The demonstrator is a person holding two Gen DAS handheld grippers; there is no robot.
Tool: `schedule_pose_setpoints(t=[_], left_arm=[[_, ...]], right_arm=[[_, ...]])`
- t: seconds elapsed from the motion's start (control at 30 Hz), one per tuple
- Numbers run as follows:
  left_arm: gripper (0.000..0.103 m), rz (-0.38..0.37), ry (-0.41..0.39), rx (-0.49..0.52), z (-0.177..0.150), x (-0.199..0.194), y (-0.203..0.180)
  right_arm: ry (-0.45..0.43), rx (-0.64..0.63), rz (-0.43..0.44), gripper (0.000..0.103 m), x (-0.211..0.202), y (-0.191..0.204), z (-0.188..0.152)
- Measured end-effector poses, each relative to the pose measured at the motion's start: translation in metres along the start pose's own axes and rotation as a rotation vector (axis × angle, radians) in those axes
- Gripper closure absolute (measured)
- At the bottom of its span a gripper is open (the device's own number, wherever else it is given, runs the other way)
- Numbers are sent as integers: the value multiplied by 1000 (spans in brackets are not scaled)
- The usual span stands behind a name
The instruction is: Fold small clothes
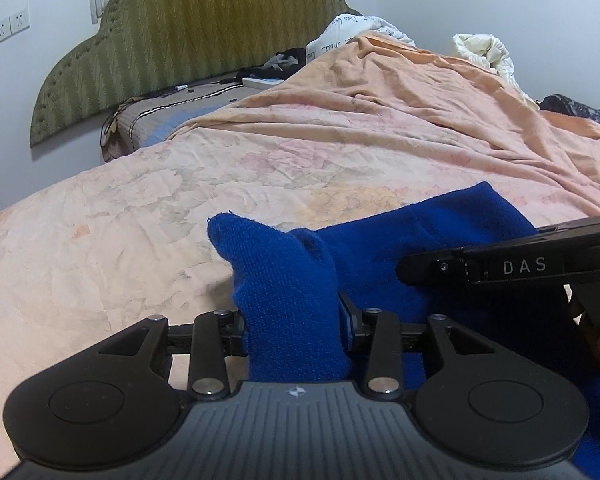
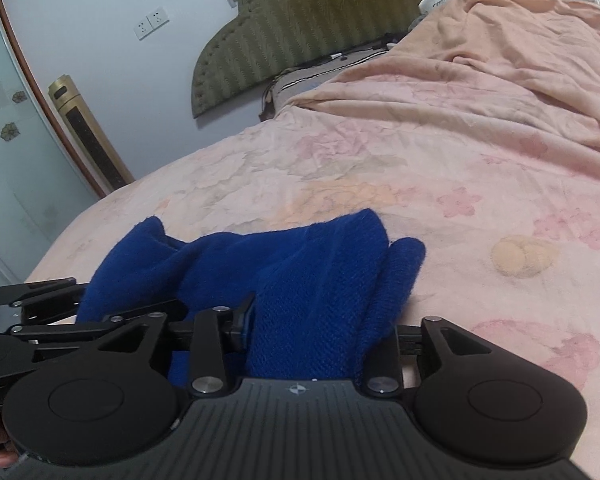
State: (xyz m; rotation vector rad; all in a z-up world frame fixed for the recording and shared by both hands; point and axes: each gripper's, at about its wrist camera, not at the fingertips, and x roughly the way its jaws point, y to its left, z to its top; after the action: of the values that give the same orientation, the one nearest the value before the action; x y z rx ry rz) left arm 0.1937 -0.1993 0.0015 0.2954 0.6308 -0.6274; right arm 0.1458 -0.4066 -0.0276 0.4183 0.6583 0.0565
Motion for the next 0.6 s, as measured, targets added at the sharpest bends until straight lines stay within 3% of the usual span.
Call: schedule_pose_setpoints(t=[0.13,0.27,0.4,0.6], left_arm=[[58,38,-5,28,0,0,-4],[44,129,-27,74,-2,-4,-7],[44,174,-23,82,-4,-10,-3],[44,185,1,31,-9,-21,5]], right_arm=[[-14,-23,-33,55,-1,3,1],[-41,-53,-93,49,-5,4,2],[-74,-64,-186,37,-15,1,3],[-120,-43,-293,32,-45,-4,-4]])
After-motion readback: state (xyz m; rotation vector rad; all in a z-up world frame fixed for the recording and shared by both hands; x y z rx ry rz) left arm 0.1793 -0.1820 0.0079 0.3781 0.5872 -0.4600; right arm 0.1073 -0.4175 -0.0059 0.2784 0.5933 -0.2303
